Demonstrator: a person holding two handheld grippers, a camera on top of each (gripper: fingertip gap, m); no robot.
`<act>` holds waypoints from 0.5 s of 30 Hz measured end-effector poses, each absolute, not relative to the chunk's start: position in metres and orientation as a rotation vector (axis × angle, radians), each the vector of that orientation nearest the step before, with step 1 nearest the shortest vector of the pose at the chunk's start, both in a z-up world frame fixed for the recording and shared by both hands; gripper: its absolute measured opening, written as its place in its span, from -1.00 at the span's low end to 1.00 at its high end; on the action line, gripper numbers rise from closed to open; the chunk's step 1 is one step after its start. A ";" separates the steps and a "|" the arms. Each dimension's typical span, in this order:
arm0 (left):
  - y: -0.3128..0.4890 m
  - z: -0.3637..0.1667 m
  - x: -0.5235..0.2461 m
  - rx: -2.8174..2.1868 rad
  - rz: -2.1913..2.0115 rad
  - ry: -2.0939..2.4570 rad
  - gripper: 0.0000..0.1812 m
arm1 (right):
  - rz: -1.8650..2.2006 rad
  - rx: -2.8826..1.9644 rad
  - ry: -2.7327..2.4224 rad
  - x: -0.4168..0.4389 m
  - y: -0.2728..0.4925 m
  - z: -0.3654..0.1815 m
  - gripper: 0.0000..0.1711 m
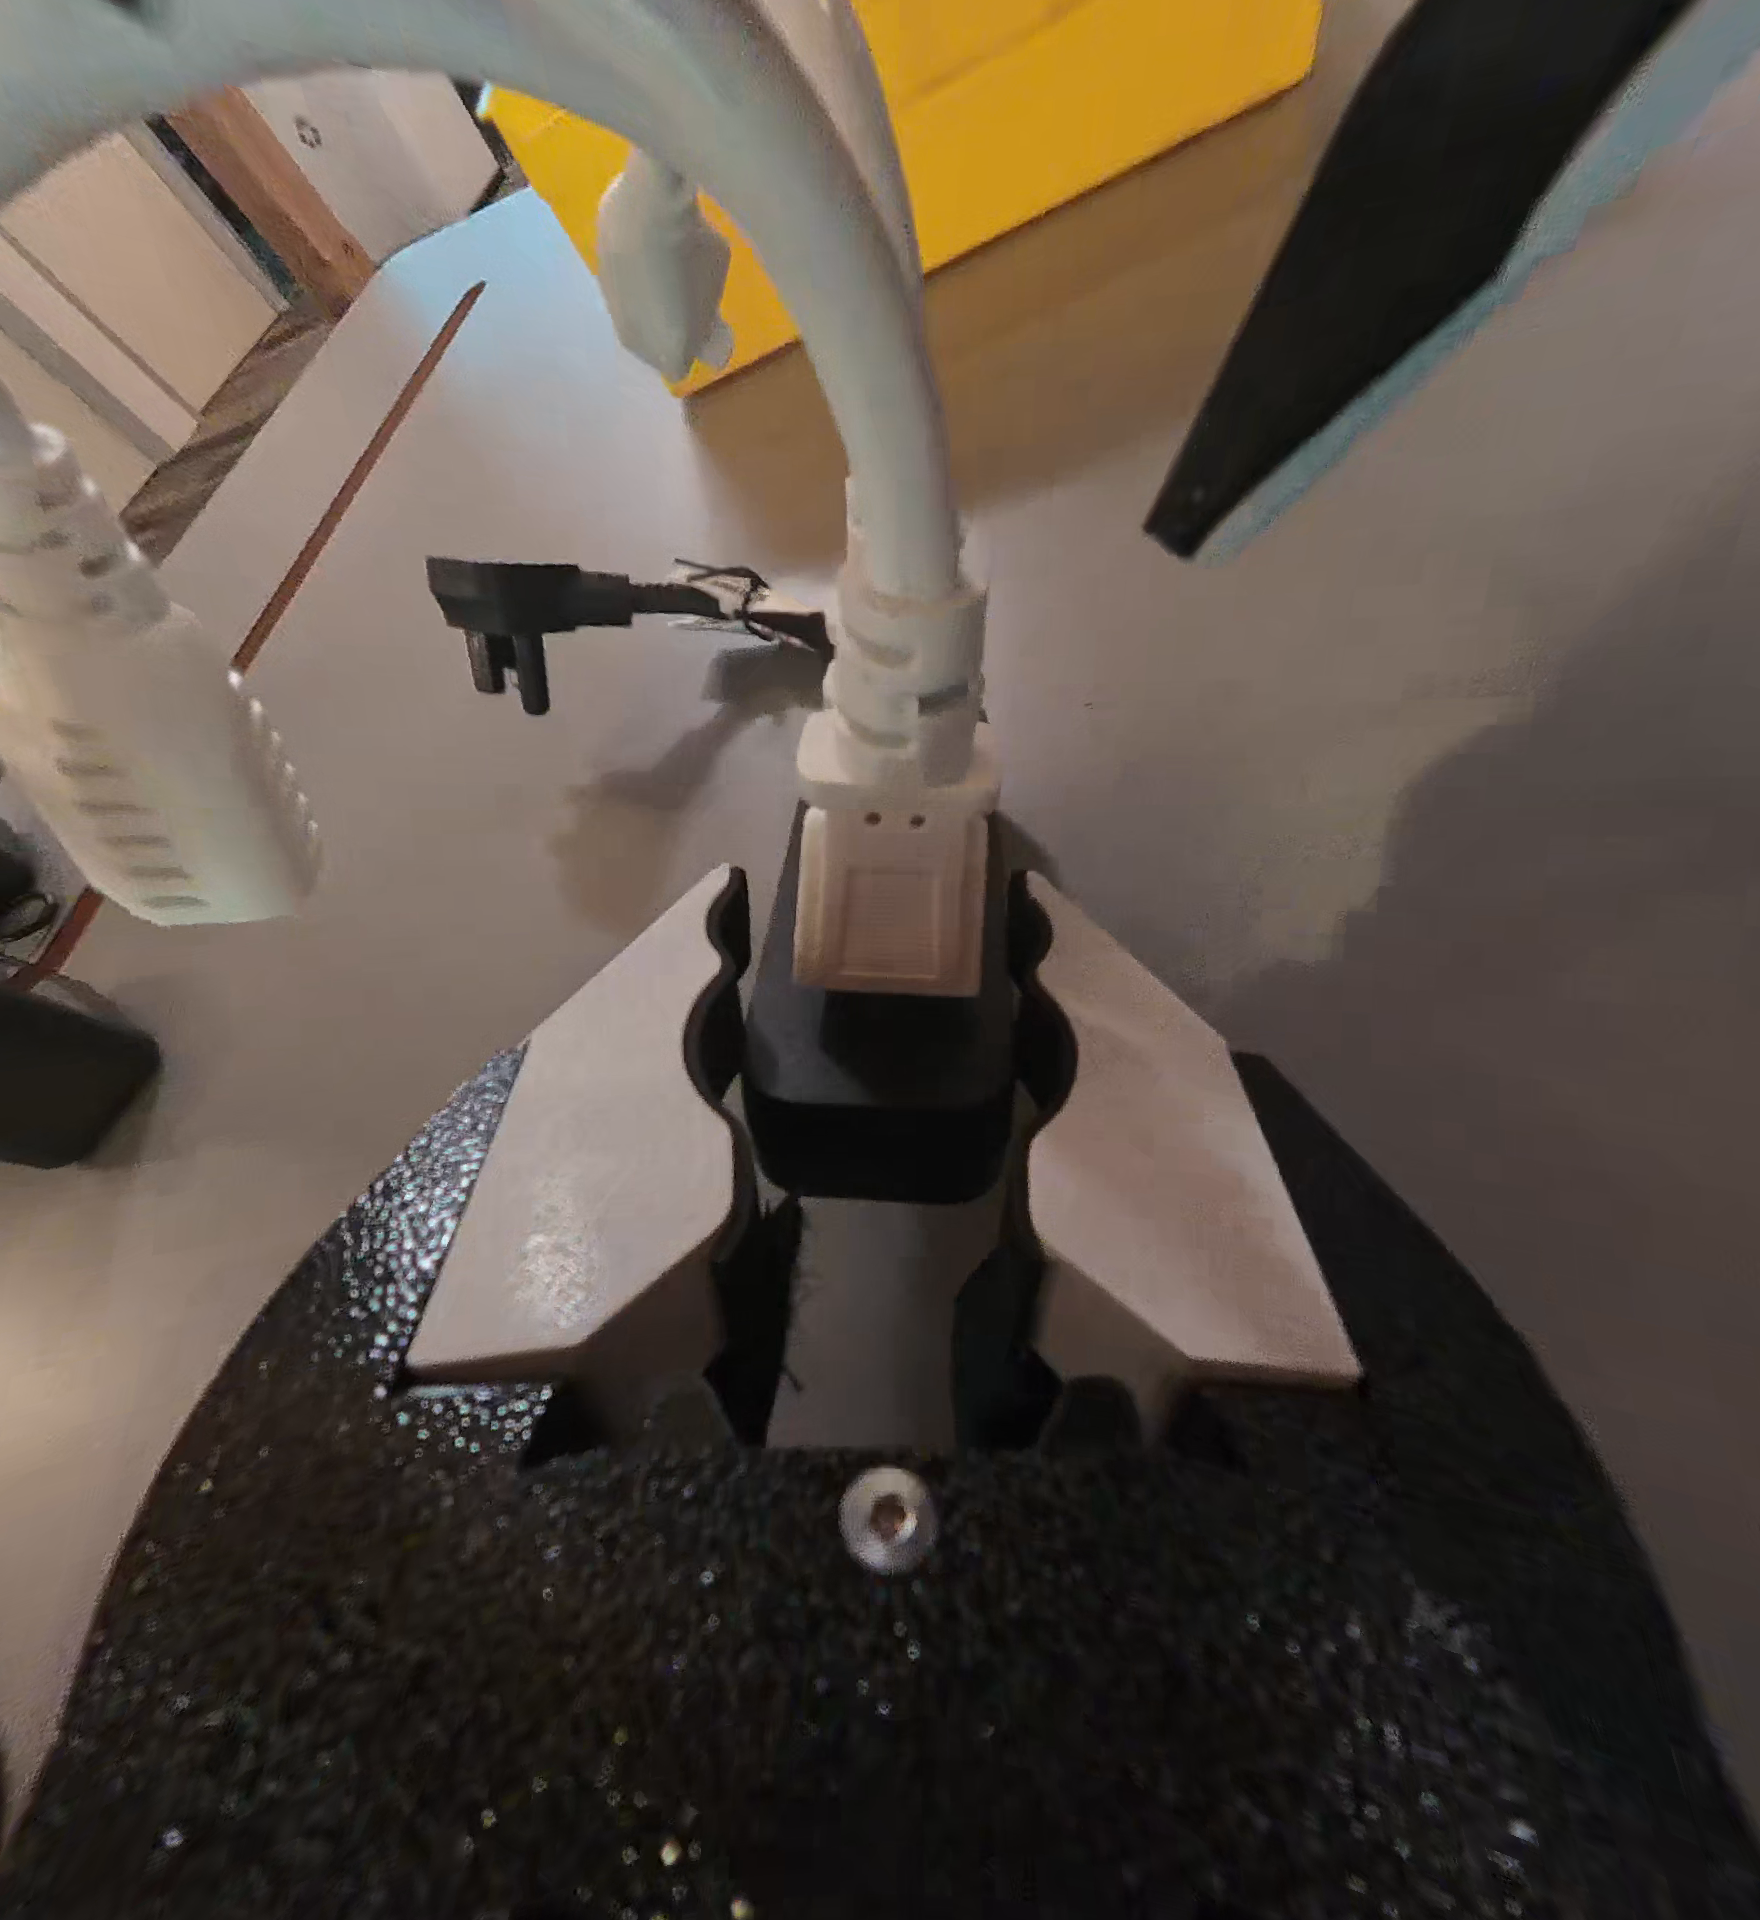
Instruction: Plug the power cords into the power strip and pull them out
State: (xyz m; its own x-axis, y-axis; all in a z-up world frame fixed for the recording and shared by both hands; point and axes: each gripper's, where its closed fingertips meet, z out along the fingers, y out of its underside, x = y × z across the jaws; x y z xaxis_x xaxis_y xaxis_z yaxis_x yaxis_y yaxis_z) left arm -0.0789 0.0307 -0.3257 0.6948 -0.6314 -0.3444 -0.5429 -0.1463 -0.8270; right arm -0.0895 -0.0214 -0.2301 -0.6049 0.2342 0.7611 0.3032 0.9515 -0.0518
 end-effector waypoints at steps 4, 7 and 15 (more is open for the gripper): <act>0.030 -0.327 -0.079 -1.806 -0.125 0.917 -0.47 | -0.303 -0.450 -2.459 -0.081 -0.012 -0.248 -0.26; 0.029 -0.327 -0.079 -1.806 -0.125 0.918 -0.47 | -0.487 -0.412 -2.522 -0.083 0.006 -0.260 -0.34; 0.030 -0.330 -0.085 -1.842 -0.197 0.876 -0.47 | -0.488 -0.384 -2.619 -0.094 0.014 -0.261 -0.83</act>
